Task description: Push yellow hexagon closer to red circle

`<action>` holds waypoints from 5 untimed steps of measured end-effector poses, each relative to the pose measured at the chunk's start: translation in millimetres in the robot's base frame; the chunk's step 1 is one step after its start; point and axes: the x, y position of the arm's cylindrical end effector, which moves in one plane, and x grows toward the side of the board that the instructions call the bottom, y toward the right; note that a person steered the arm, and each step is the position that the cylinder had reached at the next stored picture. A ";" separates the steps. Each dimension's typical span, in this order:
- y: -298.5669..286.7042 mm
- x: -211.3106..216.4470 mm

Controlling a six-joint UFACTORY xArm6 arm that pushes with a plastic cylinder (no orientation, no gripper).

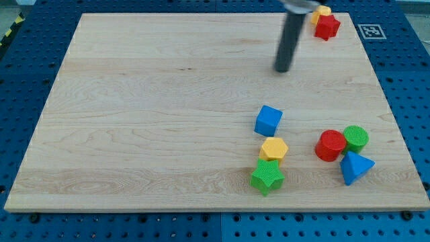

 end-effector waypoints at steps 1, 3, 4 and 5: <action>-74.5 12.4; -143.5 99.8; -141.1 155.3; -140.9 164.3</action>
